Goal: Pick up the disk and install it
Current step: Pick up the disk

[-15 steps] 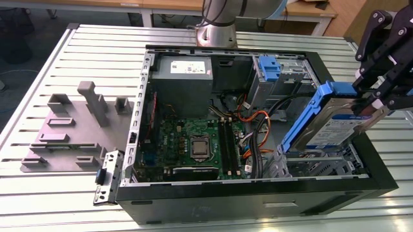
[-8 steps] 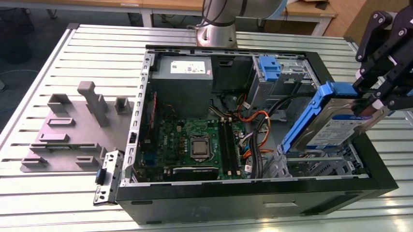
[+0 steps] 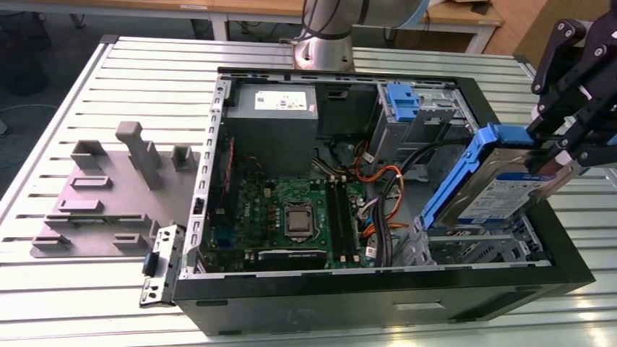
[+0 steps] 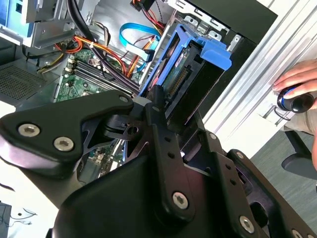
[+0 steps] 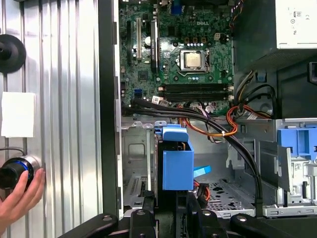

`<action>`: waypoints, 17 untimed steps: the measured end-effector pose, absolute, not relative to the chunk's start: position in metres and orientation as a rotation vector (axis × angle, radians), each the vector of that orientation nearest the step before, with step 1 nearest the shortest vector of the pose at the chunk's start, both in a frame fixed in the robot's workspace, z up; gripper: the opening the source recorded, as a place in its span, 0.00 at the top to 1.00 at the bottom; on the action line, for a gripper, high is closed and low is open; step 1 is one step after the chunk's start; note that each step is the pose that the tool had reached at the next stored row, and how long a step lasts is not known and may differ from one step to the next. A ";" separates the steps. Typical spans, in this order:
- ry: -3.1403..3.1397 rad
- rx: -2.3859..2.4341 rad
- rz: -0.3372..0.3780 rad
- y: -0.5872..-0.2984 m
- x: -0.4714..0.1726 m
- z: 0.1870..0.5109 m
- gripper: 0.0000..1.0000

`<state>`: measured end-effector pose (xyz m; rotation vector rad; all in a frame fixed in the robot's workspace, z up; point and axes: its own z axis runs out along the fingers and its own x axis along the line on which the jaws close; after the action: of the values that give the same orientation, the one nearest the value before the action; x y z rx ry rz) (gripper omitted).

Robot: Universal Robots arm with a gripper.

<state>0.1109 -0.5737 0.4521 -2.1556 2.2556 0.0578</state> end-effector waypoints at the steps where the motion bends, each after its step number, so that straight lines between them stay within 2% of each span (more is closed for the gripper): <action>1: 2.260 -2.151 0.058 -0.574 0.111 0.452 0.65; 17: 2.267 -2.144 0.057 -0.574 0.111 0.444 0.65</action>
<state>0.1110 -0.5737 0.4441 -2.1441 2.2667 0.0571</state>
